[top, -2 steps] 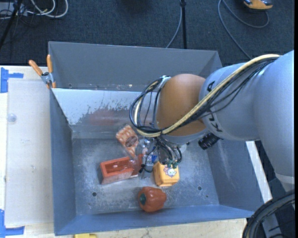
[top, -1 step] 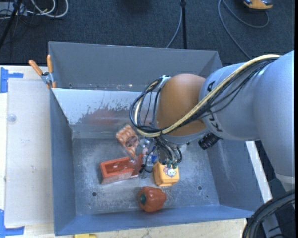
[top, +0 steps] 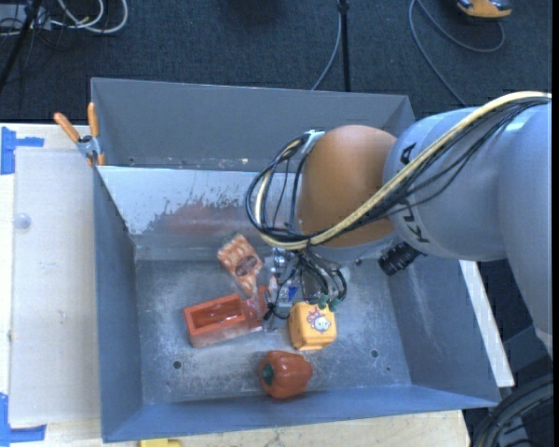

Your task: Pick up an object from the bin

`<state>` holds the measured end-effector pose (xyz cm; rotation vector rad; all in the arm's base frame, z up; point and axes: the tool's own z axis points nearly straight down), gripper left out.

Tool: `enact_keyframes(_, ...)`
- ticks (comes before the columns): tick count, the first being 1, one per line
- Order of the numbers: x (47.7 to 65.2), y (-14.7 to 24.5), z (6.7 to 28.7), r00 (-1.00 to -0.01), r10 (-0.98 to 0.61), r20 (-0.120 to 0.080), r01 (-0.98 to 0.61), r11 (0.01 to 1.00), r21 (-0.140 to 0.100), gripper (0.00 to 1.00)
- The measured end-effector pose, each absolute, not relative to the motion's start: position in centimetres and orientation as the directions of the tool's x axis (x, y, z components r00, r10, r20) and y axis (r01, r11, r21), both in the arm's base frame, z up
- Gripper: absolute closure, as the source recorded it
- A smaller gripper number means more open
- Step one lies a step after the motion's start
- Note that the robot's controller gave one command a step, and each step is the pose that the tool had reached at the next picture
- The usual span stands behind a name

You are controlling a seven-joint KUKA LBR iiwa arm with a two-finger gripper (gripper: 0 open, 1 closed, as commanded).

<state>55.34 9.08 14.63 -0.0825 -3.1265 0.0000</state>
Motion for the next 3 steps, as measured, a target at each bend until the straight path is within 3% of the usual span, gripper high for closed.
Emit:
enact_keyframes(1,54.9,10.6,20.8,-1.000,0.025,0.011,0.025,1.000,-0.001,1.00)
enact_keyframes(2,55.9,11.2,24.9,-1.000,0.018,0.016,0.018,1.000,-0.001,1.00)
enact_keyframes(3,55.5,11.7,23.1,-1.000,0.013,0.005,0.013,1.000,0.000,1.00)
